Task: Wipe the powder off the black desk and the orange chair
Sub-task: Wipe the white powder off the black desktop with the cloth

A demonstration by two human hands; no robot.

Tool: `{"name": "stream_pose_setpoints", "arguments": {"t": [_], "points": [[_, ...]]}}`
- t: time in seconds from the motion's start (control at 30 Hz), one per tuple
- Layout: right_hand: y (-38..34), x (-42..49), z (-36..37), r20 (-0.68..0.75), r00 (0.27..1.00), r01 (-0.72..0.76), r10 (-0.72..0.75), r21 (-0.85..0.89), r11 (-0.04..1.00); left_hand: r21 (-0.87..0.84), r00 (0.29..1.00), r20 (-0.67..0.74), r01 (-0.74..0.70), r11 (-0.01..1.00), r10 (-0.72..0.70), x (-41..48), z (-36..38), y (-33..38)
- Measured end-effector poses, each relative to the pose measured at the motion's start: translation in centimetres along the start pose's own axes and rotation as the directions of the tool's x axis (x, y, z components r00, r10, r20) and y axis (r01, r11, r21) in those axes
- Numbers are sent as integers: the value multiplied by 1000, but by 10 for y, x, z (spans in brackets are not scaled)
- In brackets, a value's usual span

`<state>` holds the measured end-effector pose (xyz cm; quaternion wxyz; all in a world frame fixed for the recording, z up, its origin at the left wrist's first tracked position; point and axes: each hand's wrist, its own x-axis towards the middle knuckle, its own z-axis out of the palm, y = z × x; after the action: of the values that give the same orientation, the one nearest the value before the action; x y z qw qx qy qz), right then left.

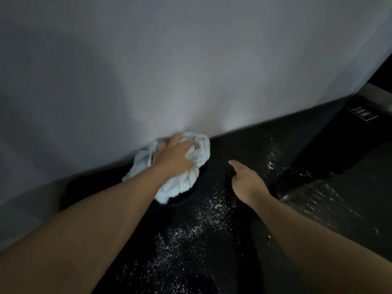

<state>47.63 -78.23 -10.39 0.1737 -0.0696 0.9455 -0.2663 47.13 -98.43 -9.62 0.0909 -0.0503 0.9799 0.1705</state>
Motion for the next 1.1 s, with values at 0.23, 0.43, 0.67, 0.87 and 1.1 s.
{"name": "stream_pose_setpoints", "arguments": {"t": [0.23, 0.43, 0.67, 0.87, 1.1], "points": [[28, -7, -18, -94, 986, 125, -138, -130, 984, -42, 966, 92, -238, 970, 241, -34, 42, 58], [38, -13, -31, -192, 973, 117, -125, -54, 992, 97, 995, -98, 19, 995, -9, 15, 15, 45], [55, -14, -37, -181, 978, 91, -100, -58, 994, 266, 952, 10, -296, 917, 305, -13, 52, 62], [53, -8, -38, -169, 981, 83, -91, -54, 995, 173, 990, -143, 45, 984, -20, 27, 3, 49], [65, 8, -43, -198, 977, 78, -77, -6, 997, 238, 992, 22, 113, 965, -121, 53, 29, 62]]}}
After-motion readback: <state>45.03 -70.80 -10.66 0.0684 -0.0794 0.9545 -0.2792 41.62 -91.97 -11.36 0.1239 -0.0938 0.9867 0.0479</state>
